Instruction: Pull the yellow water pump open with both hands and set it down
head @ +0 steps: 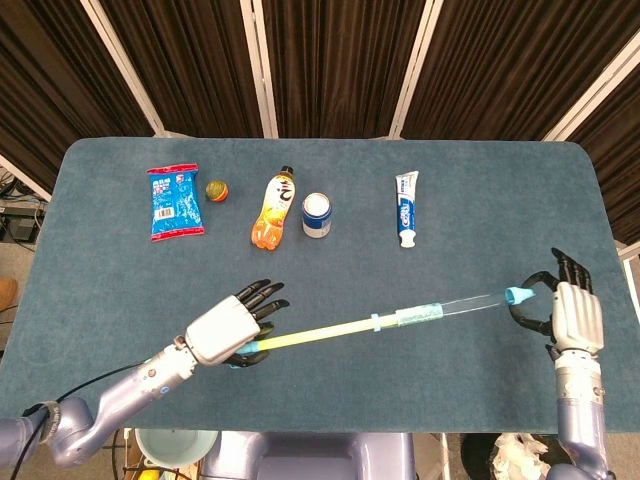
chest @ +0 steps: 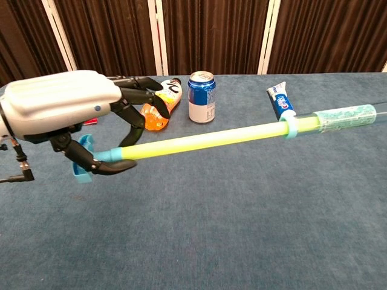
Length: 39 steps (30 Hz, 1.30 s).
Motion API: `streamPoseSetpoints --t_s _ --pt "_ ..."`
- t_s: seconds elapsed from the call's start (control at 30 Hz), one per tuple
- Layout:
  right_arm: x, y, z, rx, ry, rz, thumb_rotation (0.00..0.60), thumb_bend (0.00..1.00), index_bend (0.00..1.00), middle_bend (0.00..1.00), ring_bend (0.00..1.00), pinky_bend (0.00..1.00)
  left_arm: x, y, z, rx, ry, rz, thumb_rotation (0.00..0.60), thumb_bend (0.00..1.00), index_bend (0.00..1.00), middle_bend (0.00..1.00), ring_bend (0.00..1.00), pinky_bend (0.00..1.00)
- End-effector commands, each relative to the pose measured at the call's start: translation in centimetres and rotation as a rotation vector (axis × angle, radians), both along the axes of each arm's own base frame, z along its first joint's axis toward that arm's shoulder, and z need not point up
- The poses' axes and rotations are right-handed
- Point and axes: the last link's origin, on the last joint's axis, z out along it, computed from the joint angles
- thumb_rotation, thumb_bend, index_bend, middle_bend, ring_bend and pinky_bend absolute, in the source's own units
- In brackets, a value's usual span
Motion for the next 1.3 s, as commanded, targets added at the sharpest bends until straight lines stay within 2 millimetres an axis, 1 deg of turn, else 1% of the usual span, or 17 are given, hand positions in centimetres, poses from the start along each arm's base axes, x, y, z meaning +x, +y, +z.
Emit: streamPoseSetpoints --t_s 0.03,0.17,0.43,0.73,1.07,1.13,1.17,1.23,1.3 --pt "-0.2 -0.2 0.5 -0.024 0.005 -0.010 0.600 0.32 0.77 0.09 0.00 0.00 -0.6 0.0 0.7 0.009 0.004 0.004 0.600 0.39 0.66 0.18 0.01 0.11" --pt "-0.5 -0.4 1.1 -0.047 0.000 -0.031 0.600 0.32 0.77 0.09 0.00 0.00 -1.2 0.1 1.7 0.022 0.002 0.011 0.600 0.39 0.66 0.18 0.01 0.11" --pt "-1.0 -0.6 1.9 -0.076 0.002 -0.057 0.600 0.31 0.77 0.09 0.00 0.00 -2.2 0.1 2.6 0.034 0.014 0.022 0.600 0.39 0.66 0.18 0.01 0.11" --pt "-1.6 -0.9 2.9 -0.117 -0.006 -0.086 0.600 0.32 0.77 0.09 0.00 0.00 -3.5 0.1 2.9 0.037 0.024 0.041 0.600 0.39 0.66 0.18 0.01 0.11" --pt "-2.0 -1.0 3.2 -0.125 -0.002 -0.102 0.600 0.32 0.77 0.09 0.00 0.00 -4.1 0.1 3.0 0.036 0.023 0.048 0.600 0.39 0.66 0.18 0.01 0.11" --pt "-2.0 -1.0 3.2 -0.123 -0.003 -0.104 0.600 0.31 0.73 0.08 0.00 0.00 -4.2 0.1 2.9 0.036 0.025 0.049 0.600 0.38 0.64 0.18 0.01 0.11" --pt "-2.0 -0.9 3.2 -0.121 -0.002 -0.105 0.600 0.31 0.67 0.07 0.00 0.00 -4.3 0.0 2.9 0.035 0.026 0.050 0.600 0.37 0.61 0.17 0.00 0.11" --pt "-1.9 -0.9 3.0 -0.113 -0.013 -0.099 0.600 0.30 0.53 0.04 0.00 0.00 -4.4 0.0 2.9 0.036 0.026 0.053 0.600 0.31 0.48 0.14 0.00 0.09" --pt "-1.7 -0.8 2.9 -0.103 -0.024 -0.083 0.600 0.28 0.33 0.00 0.00 0.00 -4.5 0.0 2.8 0.033 0.028 0.066 0.600 0.22 0.29 0.08 0.00 0.07"
